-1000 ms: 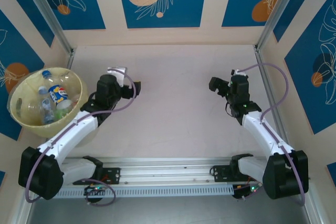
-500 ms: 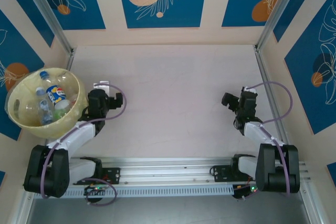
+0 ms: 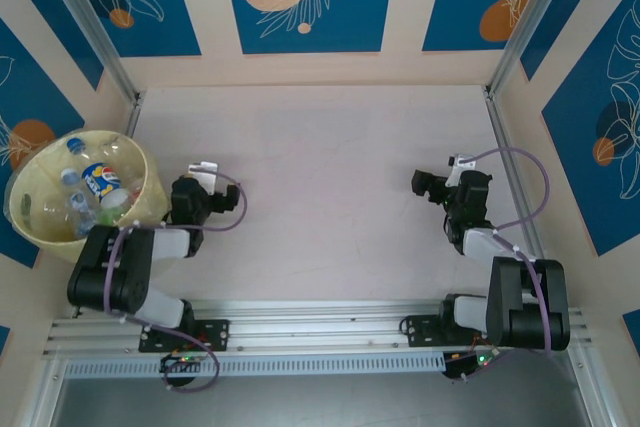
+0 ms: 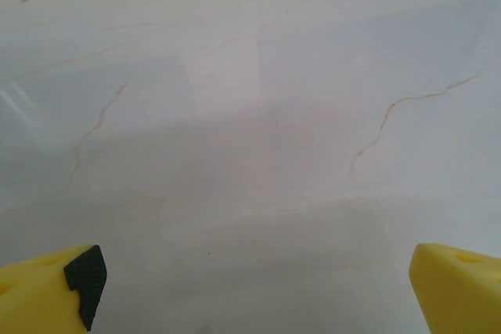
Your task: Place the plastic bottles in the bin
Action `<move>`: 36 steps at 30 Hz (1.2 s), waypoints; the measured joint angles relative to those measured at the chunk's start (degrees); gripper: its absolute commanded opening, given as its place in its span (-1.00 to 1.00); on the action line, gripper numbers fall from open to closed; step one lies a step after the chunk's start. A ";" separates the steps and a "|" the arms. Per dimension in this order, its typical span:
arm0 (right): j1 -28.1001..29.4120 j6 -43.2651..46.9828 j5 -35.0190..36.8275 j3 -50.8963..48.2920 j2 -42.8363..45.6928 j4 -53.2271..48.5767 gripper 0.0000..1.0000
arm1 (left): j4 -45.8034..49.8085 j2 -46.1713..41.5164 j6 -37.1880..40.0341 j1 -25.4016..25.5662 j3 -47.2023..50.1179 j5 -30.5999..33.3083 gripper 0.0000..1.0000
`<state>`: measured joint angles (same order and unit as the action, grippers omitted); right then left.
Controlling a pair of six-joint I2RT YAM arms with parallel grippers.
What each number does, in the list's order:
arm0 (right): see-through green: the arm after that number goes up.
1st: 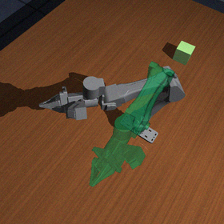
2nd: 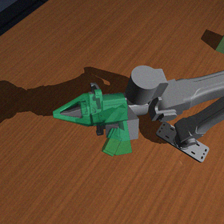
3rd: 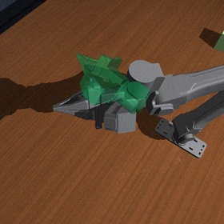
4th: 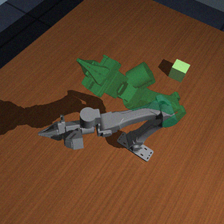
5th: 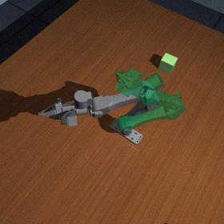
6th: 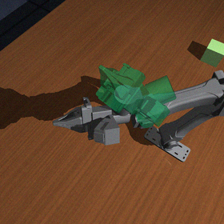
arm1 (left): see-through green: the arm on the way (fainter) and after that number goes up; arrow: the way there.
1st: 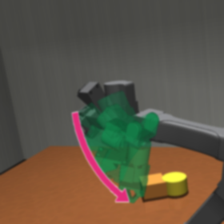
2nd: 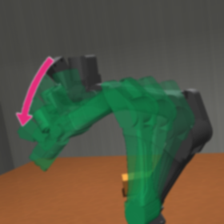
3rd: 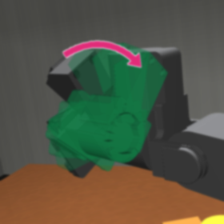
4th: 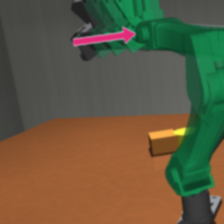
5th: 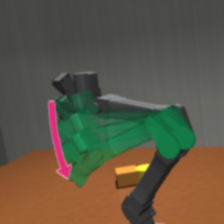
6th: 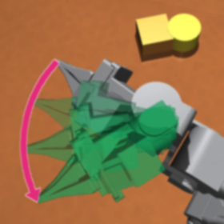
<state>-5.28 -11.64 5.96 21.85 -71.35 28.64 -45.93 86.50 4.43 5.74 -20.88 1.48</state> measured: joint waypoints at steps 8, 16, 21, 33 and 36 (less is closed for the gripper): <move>1.49 1.31 -1.11 -1.97 -4.39 10.45 0.99 | -2.97 1.79 -2.97 -0.22 0.07 8.74 0.99; 9.03 6.05 1.07 -5.62 -14.91 23.26 0.99 | -4.07 1.79 -3.89 -0.24 0.07 10.99 0.99; 5.16 4.44 3.52 0.35 -16.46 19.71 0.98 | -4.22 1.79 -3.91 -0.24 0.07 11.15 0.99; 5.99 4.48 2.93 0.72 -16.39 17.97 0.99 | -4.22 1.79 -3.89 -0.26 0.07 11.02 0.99; 5.75 4.48 2.03 0.74 -16.39 17.70 0.98 | -4.22 1.79 -3.89 -0.26 0.07 11.02 0.99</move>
